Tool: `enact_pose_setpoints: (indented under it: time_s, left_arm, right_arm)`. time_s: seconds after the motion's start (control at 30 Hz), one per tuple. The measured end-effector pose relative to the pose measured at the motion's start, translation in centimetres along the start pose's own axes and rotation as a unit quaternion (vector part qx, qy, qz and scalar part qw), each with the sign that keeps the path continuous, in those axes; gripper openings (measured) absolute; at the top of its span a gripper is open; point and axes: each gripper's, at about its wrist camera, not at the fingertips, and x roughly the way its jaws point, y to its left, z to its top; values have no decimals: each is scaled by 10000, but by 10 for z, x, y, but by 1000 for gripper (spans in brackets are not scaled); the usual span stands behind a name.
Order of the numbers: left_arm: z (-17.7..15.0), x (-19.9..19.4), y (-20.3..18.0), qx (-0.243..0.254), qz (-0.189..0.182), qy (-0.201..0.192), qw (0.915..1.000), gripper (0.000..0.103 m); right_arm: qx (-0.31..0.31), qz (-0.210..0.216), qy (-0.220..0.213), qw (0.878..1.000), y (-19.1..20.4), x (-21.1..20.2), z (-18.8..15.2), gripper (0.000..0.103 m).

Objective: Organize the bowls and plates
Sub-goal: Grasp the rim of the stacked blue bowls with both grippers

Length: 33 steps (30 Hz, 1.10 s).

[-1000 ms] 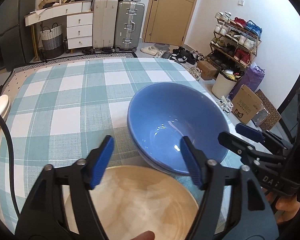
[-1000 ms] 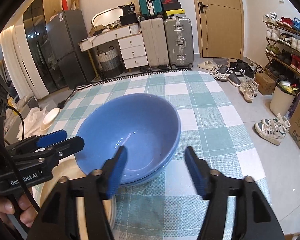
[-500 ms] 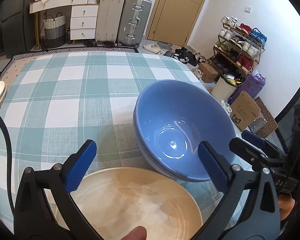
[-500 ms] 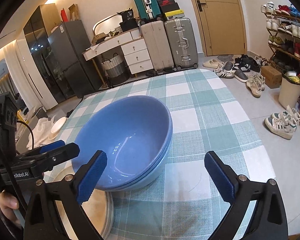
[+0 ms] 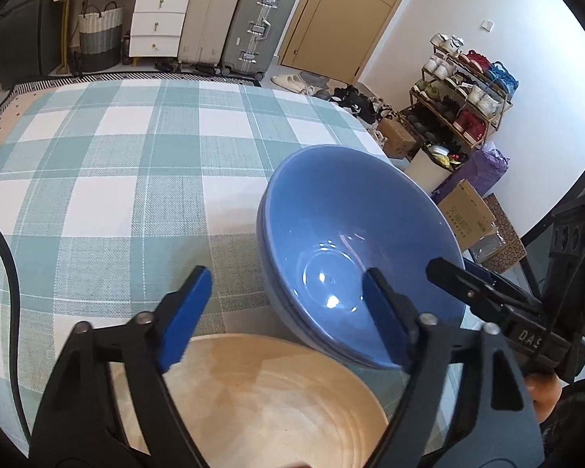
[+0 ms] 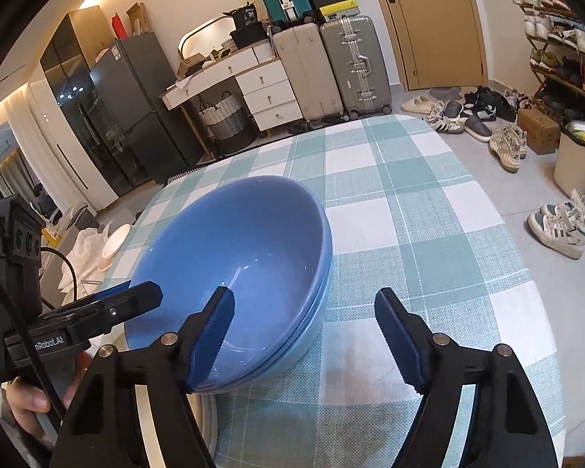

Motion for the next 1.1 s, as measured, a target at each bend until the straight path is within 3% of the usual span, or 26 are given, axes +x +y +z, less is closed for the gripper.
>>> enact_pose_setpoints:
  time_s: [0.17, 0.23, 0.33, 0.83, 1.1]
  left_arm:
    - [-2, 10, -7, 134, -33, 80, 9999, 41]
    - [-3, 9, -11, 203, 32, 63, 9998, 37]
    - [-3, 10, -14, 265, 105, 39, 9996, 36]
    - [-3, 2, -24, 502, 458, -94, 9976, 35]
    - [-2, -22, -28, 484, 385, -269, 9977, 35]
  right_arm:
    - [-59, 153, 114, 9998, 1, 6, -2, 61]
    - [-89, 161, 99, 9998, 2, 6, -3, 54]
    - [-134, 213, 57, 9997, 6, 5, -3, 48]
    - [-357, 45, -121, 9993, 17, -3, -6, 48]
    - [-429, 43, -274, 9987, 27, -21, -3, 48]
